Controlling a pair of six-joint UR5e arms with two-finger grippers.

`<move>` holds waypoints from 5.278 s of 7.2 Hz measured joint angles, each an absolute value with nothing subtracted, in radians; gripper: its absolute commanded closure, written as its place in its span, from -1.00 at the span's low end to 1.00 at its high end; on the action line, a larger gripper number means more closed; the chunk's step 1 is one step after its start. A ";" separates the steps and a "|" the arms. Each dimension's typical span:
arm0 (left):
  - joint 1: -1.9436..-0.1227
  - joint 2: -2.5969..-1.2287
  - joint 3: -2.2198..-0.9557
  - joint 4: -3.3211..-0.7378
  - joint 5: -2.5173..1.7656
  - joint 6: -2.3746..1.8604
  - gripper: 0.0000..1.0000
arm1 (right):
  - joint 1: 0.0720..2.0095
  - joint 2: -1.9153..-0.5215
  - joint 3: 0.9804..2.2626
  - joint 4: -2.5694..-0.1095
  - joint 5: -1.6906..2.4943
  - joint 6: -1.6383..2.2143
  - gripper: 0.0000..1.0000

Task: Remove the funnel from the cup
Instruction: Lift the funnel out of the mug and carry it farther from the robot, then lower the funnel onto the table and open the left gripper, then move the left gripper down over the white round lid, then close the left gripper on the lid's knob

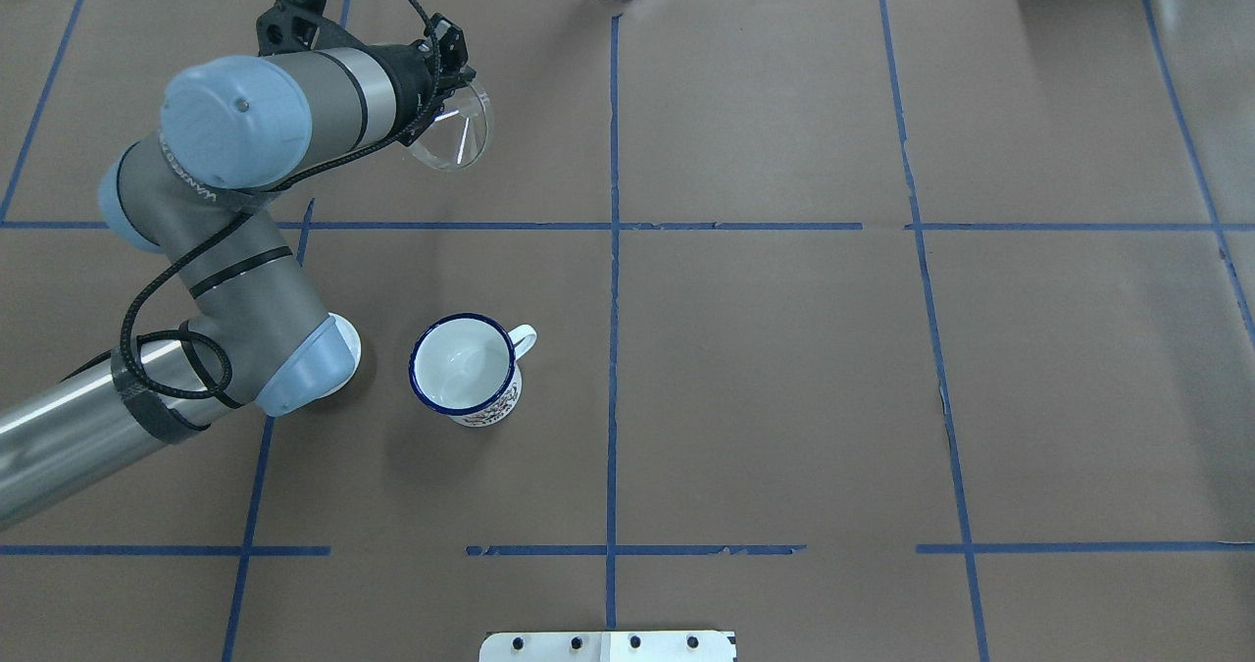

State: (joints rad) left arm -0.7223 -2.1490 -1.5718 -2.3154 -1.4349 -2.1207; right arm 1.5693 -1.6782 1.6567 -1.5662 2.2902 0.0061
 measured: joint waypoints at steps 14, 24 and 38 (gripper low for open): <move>-0.783 -2.002 -1.672 -2.210 -1.614 -1.412 -1.00 | 1.569 -1.678 1.657 -1.566 2.290 0.006 -1.00; -0.683 -1.787 -1.878 -1.789 -1.961 -1.046 -1.00 | 1.569 -1.678 1.657 -1.566 2.290 0.006 -1.00; -0.663 -1.789 -1.833 -1.789 -1.962 -1.045 1.00 | 1.569 -1.678 1.657 -1.566 2.290 0.006 -1.00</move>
State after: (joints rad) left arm -0.6630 -1.7894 -1.8331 -1.7887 -1.9619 -1.0452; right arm 1.5693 -1.6782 1.6567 -1.5662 2.2902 0.0062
